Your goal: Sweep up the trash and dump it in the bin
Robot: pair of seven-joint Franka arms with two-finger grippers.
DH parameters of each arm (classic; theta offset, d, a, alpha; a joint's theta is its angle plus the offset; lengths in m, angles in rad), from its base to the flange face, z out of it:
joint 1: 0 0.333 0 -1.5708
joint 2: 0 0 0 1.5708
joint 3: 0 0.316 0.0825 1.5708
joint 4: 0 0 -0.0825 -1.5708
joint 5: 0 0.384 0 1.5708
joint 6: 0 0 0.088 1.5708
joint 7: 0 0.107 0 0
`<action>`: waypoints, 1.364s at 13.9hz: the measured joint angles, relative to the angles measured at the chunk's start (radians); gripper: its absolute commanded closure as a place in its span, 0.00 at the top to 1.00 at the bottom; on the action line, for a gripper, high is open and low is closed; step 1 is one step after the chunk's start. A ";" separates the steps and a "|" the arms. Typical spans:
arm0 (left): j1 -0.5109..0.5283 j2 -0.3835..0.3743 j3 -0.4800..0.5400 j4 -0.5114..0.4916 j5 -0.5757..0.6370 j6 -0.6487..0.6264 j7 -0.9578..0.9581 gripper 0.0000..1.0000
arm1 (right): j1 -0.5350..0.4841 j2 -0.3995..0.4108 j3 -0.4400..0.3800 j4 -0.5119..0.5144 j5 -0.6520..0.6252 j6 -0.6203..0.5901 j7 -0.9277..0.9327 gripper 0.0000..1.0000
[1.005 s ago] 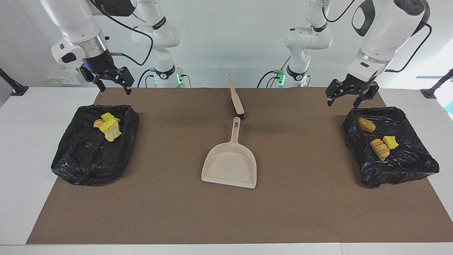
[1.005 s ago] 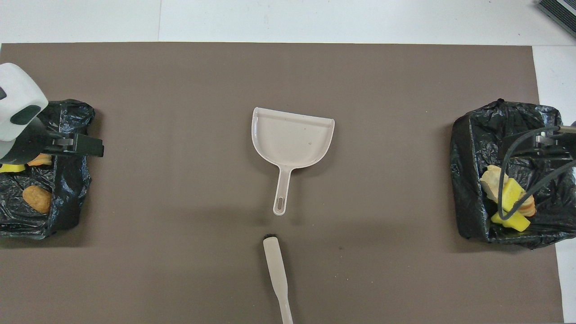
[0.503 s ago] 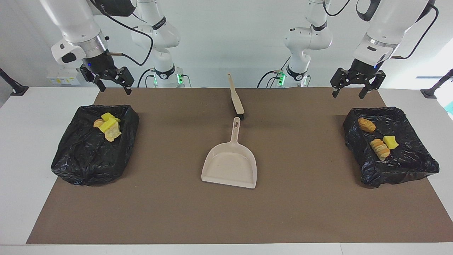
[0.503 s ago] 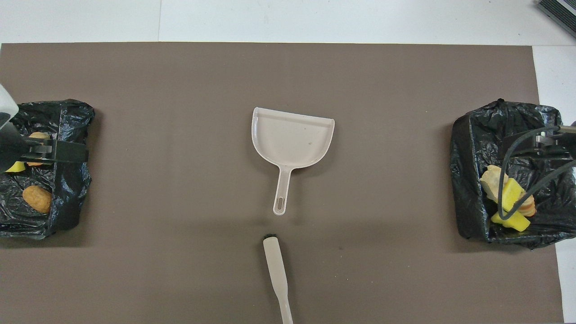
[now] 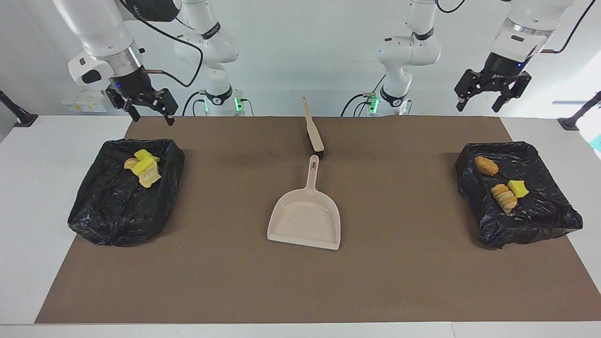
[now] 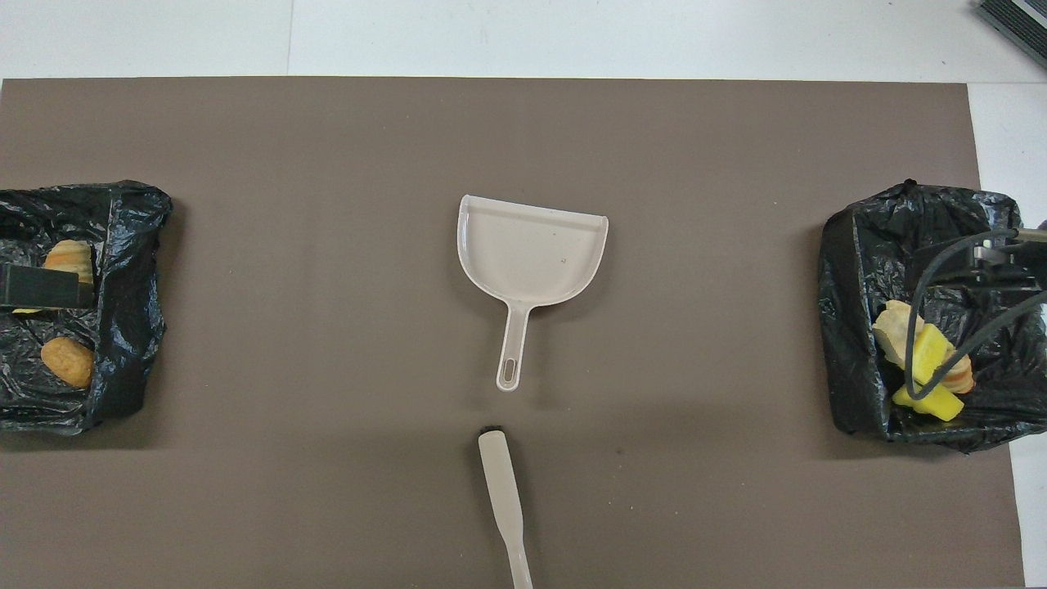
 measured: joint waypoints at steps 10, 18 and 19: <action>0.008 -0.008 0.000 0.016 0.005 -0.035 0.000 1.00 | 0.000 0.000 0.000 0.000 0.000 0.000 0.000 1.00; 0.008 -0.008 0.000 0.016 0.006 -0.035 0.000 1.00 | 0.000 0.000 0.000 0.000 0.000 0.000 0.000 1.00; 0.008 -0.008 0.000 0.016 0.006 -0.035 0.000 1.00 | 0.000 0.000 0.000 0.000 0.000 0.000 0.000 1.00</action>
